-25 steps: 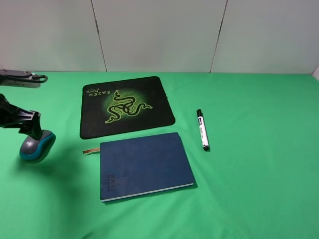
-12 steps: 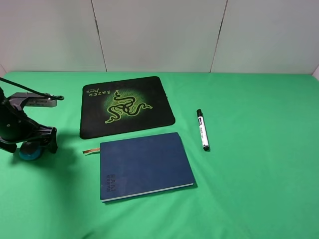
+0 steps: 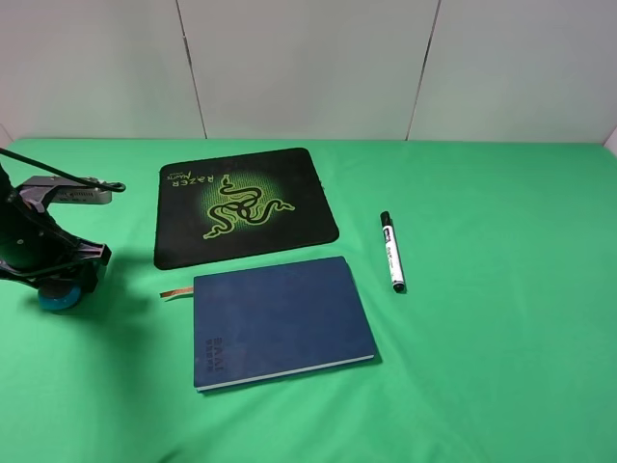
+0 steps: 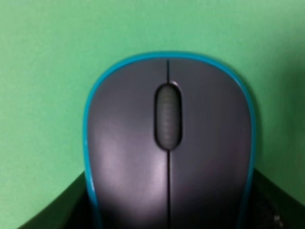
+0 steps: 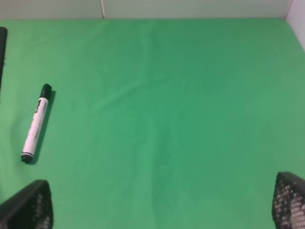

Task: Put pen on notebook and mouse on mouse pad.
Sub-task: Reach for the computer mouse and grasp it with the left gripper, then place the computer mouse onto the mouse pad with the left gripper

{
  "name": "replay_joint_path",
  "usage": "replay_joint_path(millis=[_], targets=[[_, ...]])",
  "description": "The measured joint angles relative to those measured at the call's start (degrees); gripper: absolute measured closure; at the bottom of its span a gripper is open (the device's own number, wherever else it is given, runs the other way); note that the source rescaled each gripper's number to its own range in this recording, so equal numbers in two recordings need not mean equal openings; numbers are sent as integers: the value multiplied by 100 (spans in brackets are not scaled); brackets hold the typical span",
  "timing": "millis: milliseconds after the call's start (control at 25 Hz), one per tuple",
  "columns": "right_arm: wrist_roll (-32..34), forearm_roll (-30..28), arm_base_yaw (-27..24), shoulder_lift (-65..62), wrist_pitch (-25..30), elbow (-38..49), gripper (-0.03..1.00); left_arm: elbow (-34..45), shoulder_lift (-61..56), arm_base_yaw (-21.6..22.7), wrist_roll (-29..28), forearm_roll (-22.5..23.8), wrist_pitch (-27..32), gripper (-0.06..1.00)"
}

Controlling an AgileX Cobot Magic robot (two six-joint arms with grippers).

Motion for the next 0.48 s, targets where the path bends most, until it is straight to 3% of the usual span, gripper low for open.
replay_joint_path(millis=[480], targets=[[0,0,0,0,0,0,-3,-23,-49,0,0,0,-43,92]])
